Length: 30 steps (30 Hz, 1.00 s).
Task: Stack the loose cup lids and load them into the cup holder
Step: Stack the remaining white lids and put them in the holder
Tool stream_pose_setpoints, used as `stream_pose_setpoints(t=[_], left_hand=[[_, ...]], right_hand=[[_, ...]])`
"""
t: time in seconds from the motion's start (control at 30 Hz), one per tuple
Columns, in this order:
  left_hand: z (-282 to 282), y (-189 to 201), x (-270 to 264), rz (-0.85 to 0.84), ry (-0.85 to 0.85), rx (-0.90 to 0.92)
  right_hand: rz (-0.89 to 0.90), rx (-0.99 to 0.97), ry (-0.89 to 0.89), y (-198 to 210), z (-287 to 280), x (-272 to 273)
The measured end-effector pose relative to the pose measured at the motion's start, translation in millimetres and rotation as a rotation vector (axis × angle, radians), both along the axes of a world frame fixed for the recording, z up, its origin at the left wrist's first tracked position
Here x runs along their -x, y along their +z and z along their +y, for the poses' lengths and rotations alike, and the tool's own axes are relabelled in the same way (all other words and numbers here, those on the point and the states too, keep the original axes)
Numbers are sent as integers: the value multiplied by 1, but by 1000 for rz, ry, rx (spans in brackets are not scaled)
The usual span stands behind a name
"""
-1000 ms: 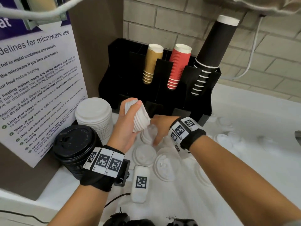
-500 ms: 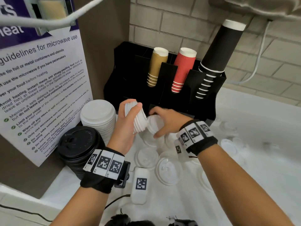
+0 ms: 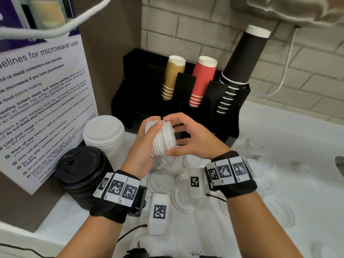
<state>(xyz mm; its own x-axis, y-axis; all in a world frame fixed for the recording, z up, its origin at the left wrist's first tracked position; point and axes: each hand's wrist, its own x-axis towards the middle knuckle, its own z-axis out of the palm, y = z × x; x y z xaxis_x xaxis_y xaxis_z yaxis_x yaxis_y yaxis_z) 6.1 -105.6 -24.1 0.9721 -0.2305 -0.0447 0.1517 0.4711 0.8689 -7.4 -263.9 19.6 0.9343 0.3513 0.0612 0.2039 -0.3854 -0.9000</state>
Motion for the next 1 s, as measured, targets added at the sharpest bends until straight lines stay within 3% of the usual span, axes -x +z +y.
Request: stream_pose_setpoints(t=[0.4, 0.53, 0.6, 0.7, 0.77, 0.9, 1.0], left_hand=[[-4, 1, 5, 32, -76, -7], [-2, -1, 1, 21, 13, -1], [0, -2, -2, 4, 60, -4], [3, -5, -3, 2, 67, -8], [3, -7, -4, 19, 61, -6], [5, -9, -5, 20, 67, -10], [7, -10, -5, 10, 67, -20]], right_hand=[[-33, -8, 11, -4, 0, 2], [68, -75, -122, -16, -3, -15], [82, 256, -93, -28, -5, -31], [102, 907, 212, -51, 5, -48], [117, 1122, 272, -66, 12, -54], [69, 1233, 270, -79, 16, -60], [57, 1071, 196, -65, 8, -59]])
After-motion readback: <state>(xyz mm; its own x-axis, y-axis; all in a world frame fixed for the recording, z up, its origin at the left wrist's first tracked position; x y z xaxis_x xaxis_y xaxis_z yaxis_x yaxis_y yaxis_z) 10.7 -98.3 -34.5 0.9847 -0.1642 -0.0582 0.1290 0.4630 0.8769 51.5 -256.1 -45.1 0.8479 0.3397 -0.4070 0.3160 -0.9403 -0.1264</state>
